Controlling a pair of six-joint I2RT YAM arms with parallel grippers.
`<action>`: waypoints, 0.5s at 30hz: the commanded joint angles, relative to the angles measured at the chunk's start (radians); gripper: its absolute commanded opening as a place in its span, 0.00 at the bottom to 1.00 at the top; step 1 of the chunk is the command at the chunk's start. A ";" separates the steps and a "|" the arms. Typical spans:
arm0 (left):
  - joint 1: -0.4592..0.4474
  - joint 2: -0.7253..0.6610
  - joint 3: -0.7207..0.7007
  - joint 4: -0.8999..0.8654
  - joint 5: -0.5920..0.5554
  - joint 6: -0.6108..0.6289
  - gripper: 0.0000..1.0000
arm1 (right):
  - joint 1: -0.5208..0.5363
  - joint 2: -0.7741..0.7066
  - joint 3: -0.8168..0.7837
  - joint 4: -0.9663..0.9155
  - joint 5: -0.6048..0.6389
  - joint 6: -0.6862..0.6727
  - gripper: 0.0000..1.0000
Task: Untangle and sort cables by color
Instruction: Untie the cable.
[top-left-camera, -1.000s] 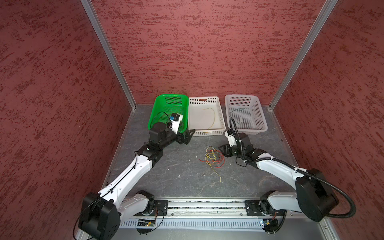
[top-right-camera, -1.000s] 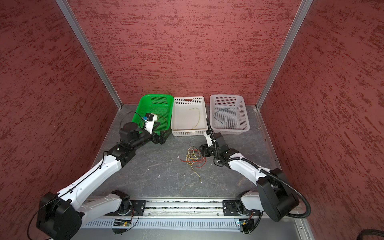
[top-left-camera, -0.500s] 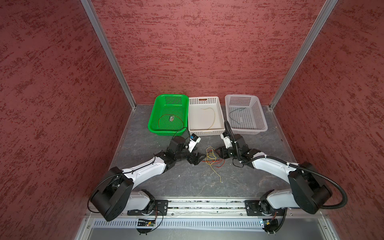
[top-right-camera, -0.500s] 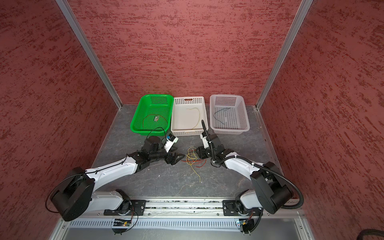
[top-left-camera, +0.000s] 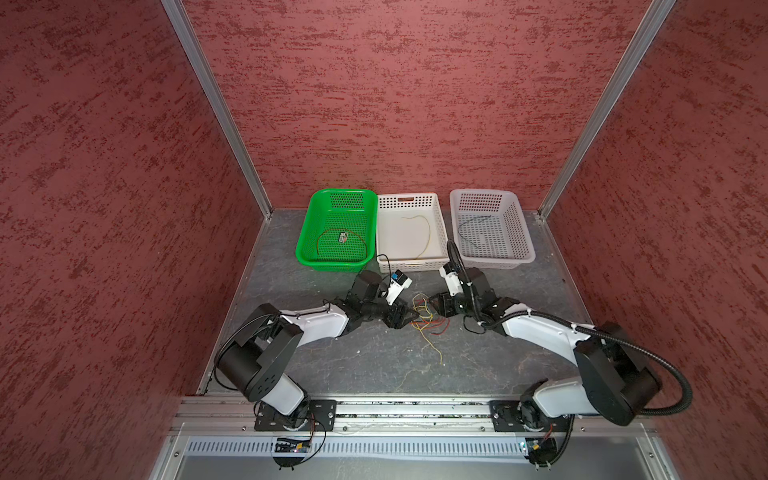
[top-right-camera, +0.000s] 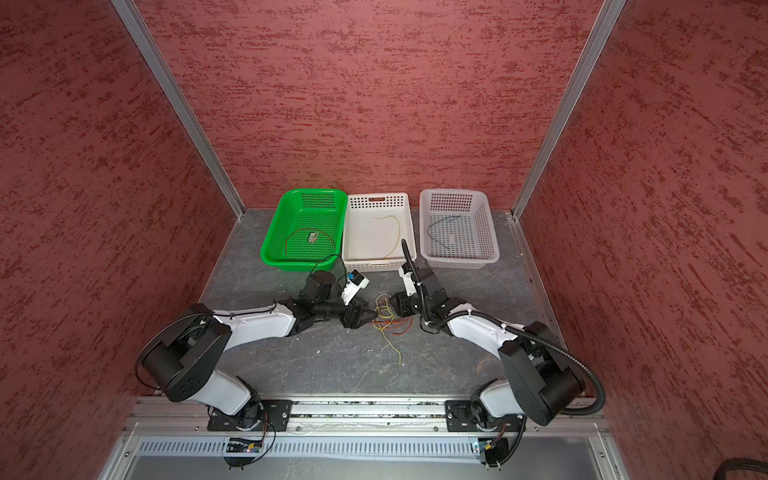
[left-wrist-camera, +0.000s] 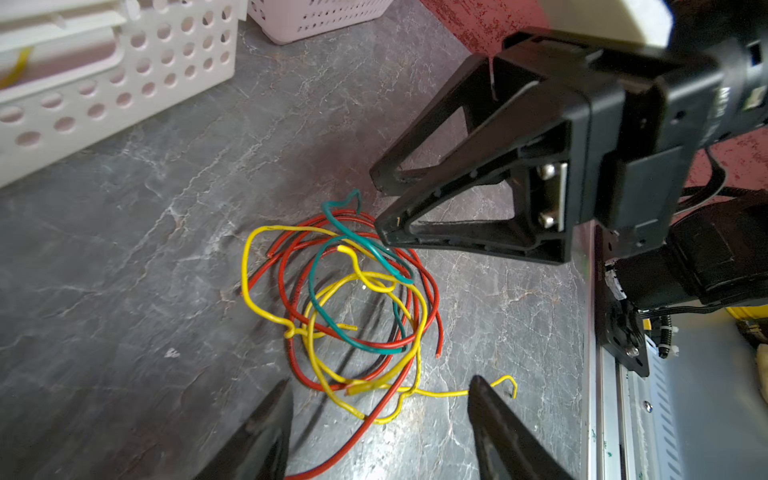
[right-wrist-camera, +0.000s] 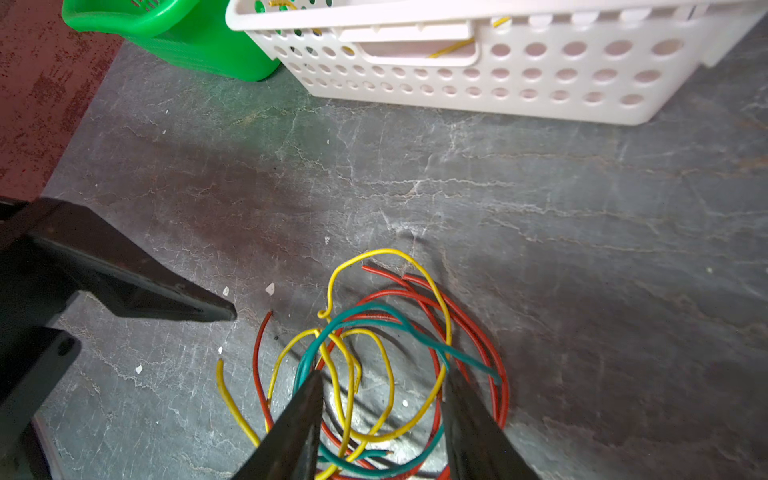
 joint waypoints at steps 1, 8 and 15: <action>-0.022 0.038 0.033 0.053 0.032 -0.014 0.63 | 0.007 0.018 0.019 0.043 -0.006 -0.004 0.49; -0.043 0.095 0.066 0.052 0.041 -0.019 0.49 | 0.010 0.012 0.017 0.041 -0.001 -0.002 0.49; -0.048 0.129 0.088 0.029 0.079 -0.013 0.24 | 0.010 0.007 0.010 0.042 0.003 0.001 0.48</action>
